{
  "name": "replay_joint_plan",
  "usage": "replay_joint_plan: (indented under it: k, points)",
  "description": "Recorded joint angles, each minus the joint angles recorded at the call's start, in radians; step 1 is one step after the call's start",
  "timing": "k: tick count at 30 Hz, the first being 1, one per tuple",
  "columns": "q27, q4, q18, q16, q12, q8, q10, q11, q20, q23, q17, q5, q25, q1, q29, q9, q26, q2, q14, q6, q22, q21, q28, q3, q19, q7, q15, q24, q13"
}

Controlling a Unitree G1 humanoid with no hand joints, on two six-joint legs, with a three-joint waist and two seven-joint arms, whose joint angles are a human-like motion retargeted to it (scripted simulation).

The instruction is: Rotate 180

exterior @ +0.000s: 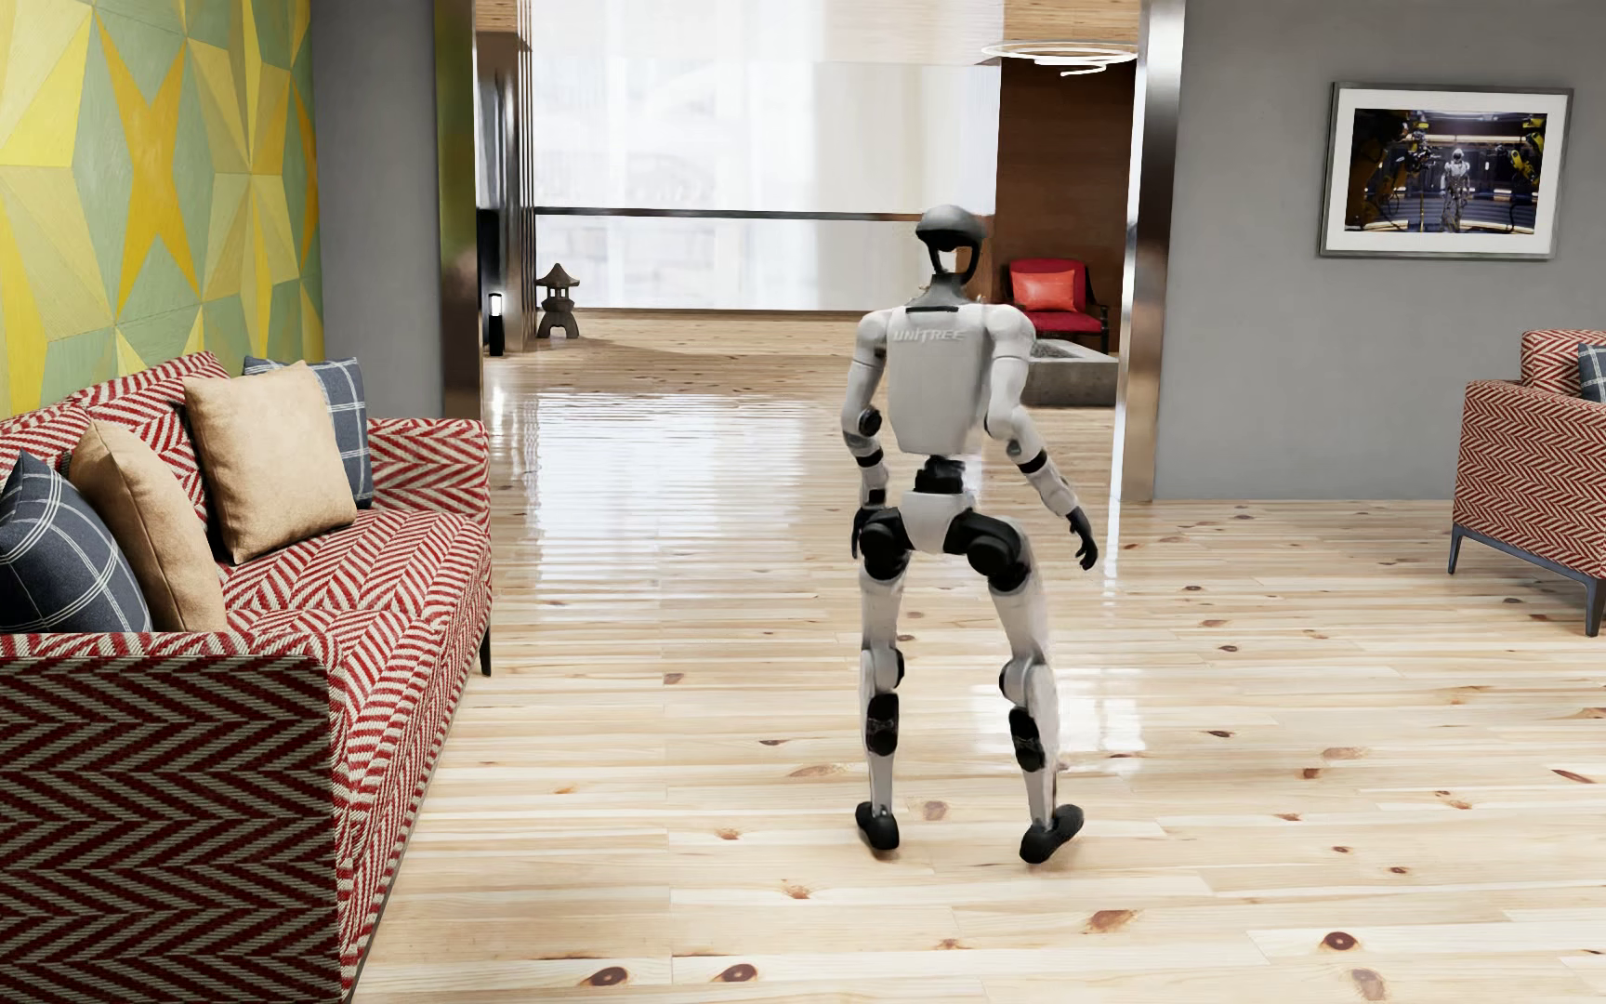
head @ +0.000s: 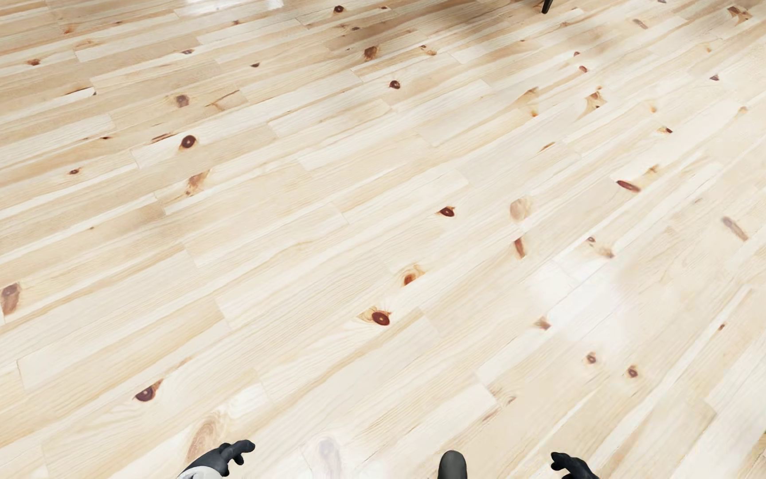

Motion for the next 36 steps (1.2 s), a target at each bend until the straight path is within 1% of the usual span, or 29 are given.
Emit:
replay_joint_plan:
  k: [2,3,5,7,9,10,11,12,13,14,15,16,17,18,19,20,21,22,24,25,26,27,29,31,32,33,34,35,36]
  points:
    - [0.025,0.023,0.011,0.038,-0.062,-0.180,-0.047,0.058,-0.074,0.012,-0.005,-0.045,-0.007,0.008,0.008,-0.003,0.036,0.030,0.039,-0.011,0.094,0.001,-0.064,0.001,-0.082,0.071,-0.022,0.033,0.011]
    - [0.047,0.027,0.016,0.048,-0.089,-0.230,-0.071,0.137,-0.110,0.032,-0.013,-0.074,-0.015,0.016,0.016,-0.006,0.049,0.051,0.058,-0.013,0.130,-0.005,-0.089,-0.001,-0.107,0.098,-0.048,0.053,0.014]
    - [0.090,0.029,0.024,0.056,-0.128,-0.292,-0.112,0.293,-0.161,0.088,-0.023,-0.140,-0.022,0.028,0.031,-0.015,0.050,0.113,0.092,-0.016,0.155,-0.034,-0.096,-0.001,-0.124,0.140,-0.100,0.086,0.024]
    - [0.131,0.043,0.031,0.051,-0.119,-0.345,-0.124,0.395,-0.123,0.162,-0.018,-0.205,-0.011,0.029,0.033,-0.030,0.033,0.192,0.117,-0.021,0.109,-0.073,-0.036,0.007,-0.189,0.181,-0.141,0.056,0.024]
    - [0.162,0.069,0.033,0.038,-0.064,-0.518,-0.122,0.401,-0.033,0.241,-0.016,-0.301,-0.019,0.032,0.056,-0.047,-0.012,0.310,0.141,-0.031,0.019,-0.085,0.041,0.022,-0.292,0.240,-0.166,-0.016,0.013]
    - [0.170,0.086,0.032,0.030,-0.026,-0.640,-0.125,0.361,0.010,0.274,-0.018,-0.340,-0.033,0.038,0.083,-0.056,-0.032,0.378,0.157,-0.037,-0.025,-0.078,0.069,0.031,-0.321,0.279,-0.133,-0.049,0.003]
    - [0.167,0.106,0.030,0.022,0.012,-0.749,-0.132,0.303,0.048,0.293,-0.020,-0.358,-0.048,0.049,0.111,-0.063,-0.046,0.437,0.177,-0.044,-0.061,-0.067,0.090,0.038,-0.296,0.323,-0.023,-0.072,-0.007]
    - [0.153,0.129,0.026,0.013,0.051,-0.795,-0.136,0.235,0.083,0.300,-0.024,-0.345,-0.065,0.060,0.140,-0.068,-0.053,0.465,0.199,-0.051,-0.088,-0.050,0.109,0.040,-0.124,0.367,-0.015,-0.088,-0.018]
    - [0.135,0.158,0.021,0.002,0.085,-0.779,-0.134,0.185,0.112,0.290,-0.029,-0.316,-0.078,0.071,0.161,-0.070,-0.044,0.456,0.222,-0.057,-0.099,-0.038,0.119,0.036,-0.071,0.413,-0.098,-0.096,-0.029]
    - [0.119,0.193,0.017,-0.010,0.114,-0.739,-0.135,0.147,0.138,0.270,-0.031,-0.278,-0.082,0.085,0.165,-0.071,-0.032,0.434,0.250,-0.062,-0.096,-0.031,0.118,0.030,-0.034,0.463,-0.175,-0.103,-0.041]
    - [0.099,0.239,0.015,-0.013,0.138,-0.687,-0.149,0.129,0.146,0.245,-0.023,-0.230,-0.077,0.110,0.153,-0.069,-0.015,0.408,0.283,-0.062,-0.075,-0.023,0.109,0.023,-0.027,0.512,-0.201,-0.097,-0.050]
    - [0.080,0.299,0.002,-0.016,0.153,-0.639,-0.152,0.139,0.145,0.221,-0.013,-0.175,-0.072,0.130,0.118,-0.066,0.008,0.381,0.304,-0.054,-0.034,-0.013,0.094,0.013,-0.047,0.537,-0.214,-0.089,-0.054]
    - [0.066,0.359,0.004,-0.017,0.167,-0.597,-0.155,0.150,0.114,0.200,-0.011,-0.116,-0.062,0.135,0.079,-0.062,0.029,0.357,0.282,-0.040,0.020,-0.016,0.059,0.004,-0.073,0.532,-0.228,-0.065,-0.053]
    - [0.054,0.404,0.014,-0.025,0.170,-0.553,-0.156,0.153,0.055,0.180,-0.008,-0.056,-0.055,0.137,0.052,-0.059,0.044,0.337,0.228,-0.026,0.075,-0.013,-0.015,-0.004,-0.100,0.495,-0.243,-0.026,-0.057]
    - [0.049,0.435,-0.001,-0.030,0.176,-0.502,-0.148,0.157,0.009,0.161,-0.006,0.000,-0.047,0.125,0.037,-0.056,0.044,0.321,0.162,-0.015,0.119,-0.008,-0.095,-0.003,-0.125,0.392,-0.258,-0.003,-0.061]
    - [0.051,0.443,0.014,-0.038,0.184,-0.440,-0.131,0.168,-0.008,0.152,-0.005,0.048,-0.040,0.095,0.016,-0.053,0.045,0.305,0.099,-0.006,0.145,-0.002,-0.136,0.005,-0.147,0.229,-0.271,0.001,-0.070]
    - [0.049,0.416,0.054,-0.052,0.193,-0.375,-0.118,0.182,0.000,0.151,-0.004,0.086,-0.019,0.062,-0.002,-0.052,0.057,0.289,0.048,0.001,0.157,-0.002,-0.131,0.017,-0.164,0.038,-0.282,-0.003,-0.080]
    - [0.066,0.358,0.030,-0.076,0.205,-0.313,-0.085,0.196,0.020,0.163,-0.008,0.111,-0.003,0.028,-0.011,-0.051,0.069,0.276,0.044,0.005,0.152,-0.001,-0.094,0.028,-0.176,-0.146,-0.291,-0.010,-0.093]
    - [0.093,0.175,-0.027,-0.117,0.216,-0.215,0.052,0.203,0.057,0.181,-0.034,0.145,-0.008,-0.059,0.002,-0.049,0.061,0.263,0.047,0.008,0.112,0.029,-0.031,0.045,-0.190,-0.495,-0.296,-0.022,-0.100]
    - [0.092,0.081,-0.054,-0.130,0.207,-0.184,0.145,0.201,0.069,0.184,-0.045,0.155,-0.009,-0.111,0.006,-0.047,0.051,0.259,0.060,0.012,0.089,0.040,-0.011,0.048,-0.191,-0.600,-0.298,-0.025,-0.092]
    - [0.090,0.019,-0.070,-0.135,0.200,-0.161,0.234,0.198,0.074,0.184,-0.057,0.161,-0.002,-0.165,0.012,-0.044,0.032,0.256,0.069,0.019,0.070,0.045,0.000,0.046,-0.189,-0.618,-0.300,-0.025,-0.077]
    - [0.094,-0.011,-0.065,-0.142,0.179,-0.138,0.304,0.195,0.069,0.184,-0.063,0.170,0.005,-0.215,0.010,-0.041,0.020,0.252,0.069,0.029,0.058,0.055,0.004,0.045,-0.186,-0.586,-0.302,-0.017,-0.065]
    - [0.109,-0.042,-0.006,-0.141,0.149,-0.076,0.366,0.189,0.034,0.206,-0.080,0.194,0.001,-0.295,0.003,-0.034,-0.001,0.243,0.080,0.056,0.020,0.081,0.009,0.051,-0.182,-0.490,-0.307,0.023,-0.058]
    - [0.139,-0.089,0.018,-0.116,0.137,0.006,0.307,0.196,-0.023,0.239,-0.071,0.227,0.023,-0.346,-0.017,-0.027,-0.009,0.233,0.080,0.080,-0.017,0.061,0.006,0.056,-0.186,-0.450,-0.320,0.089,-0.071]
    - [0.152,-0.127,0.003,-0.107,0.142,0.052,0.234,0.199,-0.030,0.251,-0.057,0.246,0.034,-0.358,-0.029,-0.024,-0.014,0.232,0.088,0.089,-0.034,0.042,0.002,0.055,-0.191,-0.470,-0.327,0.090,-0.077]
    - [0.159,-0.160,-0.009,-0.100,0.150,0.101,0.132,0.198,-0.029,0.257,-0.038,0.263,0.051,-0.354,-0.048,-0.022,-0.018,0.233,0.112,0.095,-0.045,0.019,-0.009,0.049,-0.195,-0.501,-0.333,0.072,-0.081]
    - [0.163,-0.180,-0.040,-0.091,0.156,0.148,0.008,0.193,-0.029,0.263,-0.018,0.278,0.064,-0.332,-0.062,-0.022,-0.025,0.240,0.153,0.100,-0.047,0.005,-0.023,0.042,-0.198,-0.529,-0.338,0.049,-0.078]
    - [0.162,-0.191,-0.032,-0.083,0.155,0.194,-0.094,0.183,-0.041,0.266,-0.005,0.284,0.068,-0.296,-0.067,-0.023,-0.024,0.252,0.256,0.103,-0.036,0.002,-0.037,0.034,-0.194,-0.551,-0.339,0.038,-0.068]
    - [0.155,-0.180,0.016,-0.080,0.145,0.237,-0.131,0.181,-0.064,0.268,0.004,0.285,0.072,-0.257,-0.068,-0.025,-0.009,0.264,0.303,0.104,-0.008,0.002,-0.054,0.025,-0.186,-0.523,-0.339,0.039,-0.052]
